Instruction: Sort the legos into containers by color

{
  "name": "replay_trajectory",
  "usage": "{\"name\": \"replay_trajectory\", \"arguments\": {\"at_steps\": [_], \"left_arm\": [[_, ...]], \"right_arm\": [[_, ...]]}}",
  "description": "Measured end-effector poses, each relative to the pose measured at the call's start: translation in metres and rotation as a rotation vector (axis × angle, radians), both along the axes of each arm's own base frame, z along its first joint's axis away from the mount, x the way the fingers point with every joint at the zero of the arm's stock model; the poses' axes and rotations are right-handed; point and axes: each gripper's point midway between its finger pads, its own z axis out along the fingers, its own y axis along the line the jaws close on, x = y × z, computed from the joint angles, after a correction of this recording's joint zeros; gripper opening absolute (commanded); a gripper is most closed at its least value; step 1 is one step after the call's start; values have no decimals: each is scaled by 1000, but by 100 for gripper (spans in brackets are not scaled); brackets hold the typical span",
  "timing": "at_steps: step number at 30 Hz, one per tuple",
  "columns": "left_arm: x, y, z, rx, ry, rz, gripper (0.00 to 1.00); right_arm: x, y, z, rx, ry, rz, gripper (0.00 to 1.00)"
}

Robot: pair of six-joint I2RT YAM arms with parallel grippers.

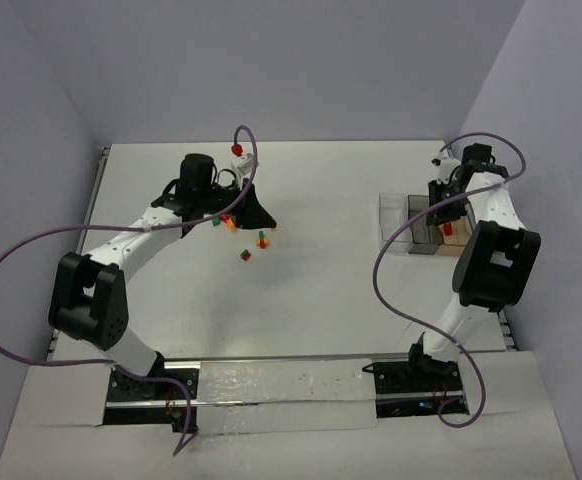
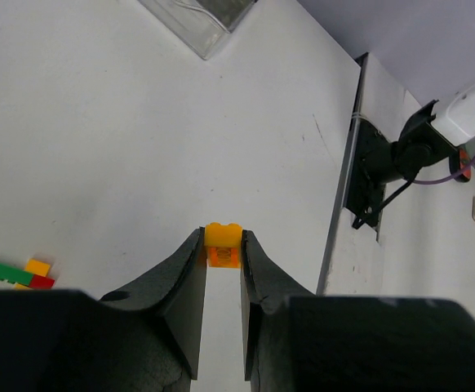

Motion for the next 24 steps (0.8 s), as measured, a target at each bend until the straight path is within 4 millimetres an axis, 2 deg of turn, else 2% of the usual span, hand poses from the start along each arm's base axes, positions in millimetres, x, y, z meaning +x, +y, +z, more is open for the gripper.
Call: {"name": "replay_trajectory", "arguments": {"at_steps": [2, 5, 9, 14, 17, 20, 24], "left_arm": [[3, 0, 0, 7, 0, 17, 0], [7, 0, 1, 11, -2, 37, 0], [12, 0, 0, 16, 3, 56, 0], [14, -1, 1, 15, 23, 78, 0], [16, -1, 3, 9, 32, 89, 0], [19, -3, 7, -6, 47, 109, 0], [25, -6, 20, -63, 100, 156, 0]], "right_arm": [[8, -8, -7, -23, 7, -20, 36], [15, -14, -17, -38, 28, -43, 49], [15, -14, -21, -43, 40, -51, 54], [22, -8, -14, -34, 17, -34, 55], [25, 6, -8, -1, 2, -5, 55], [27, 31, 4, 68, -30, 48, 55], [26, 89, 43, 239, -134, 167, 59]]}}
